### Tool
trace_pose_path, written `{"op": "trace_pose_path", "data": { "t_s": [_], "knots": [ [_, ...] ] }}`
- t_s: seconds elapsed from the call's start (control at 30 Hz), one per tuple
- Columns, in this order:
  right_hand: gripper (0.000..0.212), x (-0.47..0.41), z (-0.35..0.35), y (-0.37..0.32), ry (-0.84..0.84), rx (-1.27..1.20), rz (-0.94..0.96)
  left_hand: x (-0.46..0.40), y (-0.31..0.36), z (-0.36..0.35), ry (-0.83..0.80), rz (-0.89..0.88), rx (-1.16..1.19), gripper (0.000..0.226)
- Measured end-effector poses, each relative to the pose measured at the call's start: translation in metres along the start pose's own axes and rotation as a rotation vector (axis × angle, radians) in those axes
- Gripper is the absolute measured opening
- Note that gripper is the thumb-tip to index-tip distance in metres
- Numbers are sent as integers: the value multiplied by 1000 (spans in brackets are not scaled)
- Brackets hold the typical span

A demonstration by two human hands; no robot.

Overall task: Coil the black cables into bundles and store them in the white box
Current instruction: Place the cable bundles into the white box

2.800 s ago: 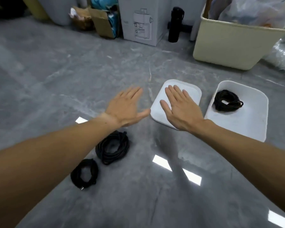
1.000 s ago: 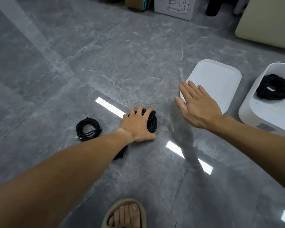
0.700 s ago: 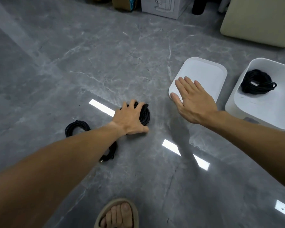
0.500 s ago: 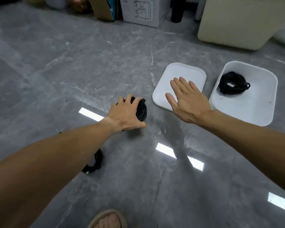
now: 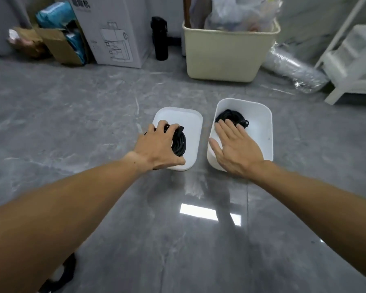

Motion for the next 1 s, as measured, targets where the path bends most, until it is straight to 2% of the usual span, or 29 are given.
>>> {"op": "trace_pose_path", "data": {
  "t_s": [0.47,1.0],
  "knots": [
    [64,29,-27,84,-51,-28,-243,-70,111,-13,-48,-125,57,90],
    [62,21,-46,104,-35,-6,-229,-113,145,-65,-60,-192,98,92]
  ]
}}
Point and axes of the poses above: each hand's wrist, its own x-axis away from the middle knuckle, its own z-axis out of the back of the hand, y = z × x, the point moved 2 cm from there along -x, towards the middle knuckle, and after that the axes turned 12 degrees about x, right-handed, at the moved point
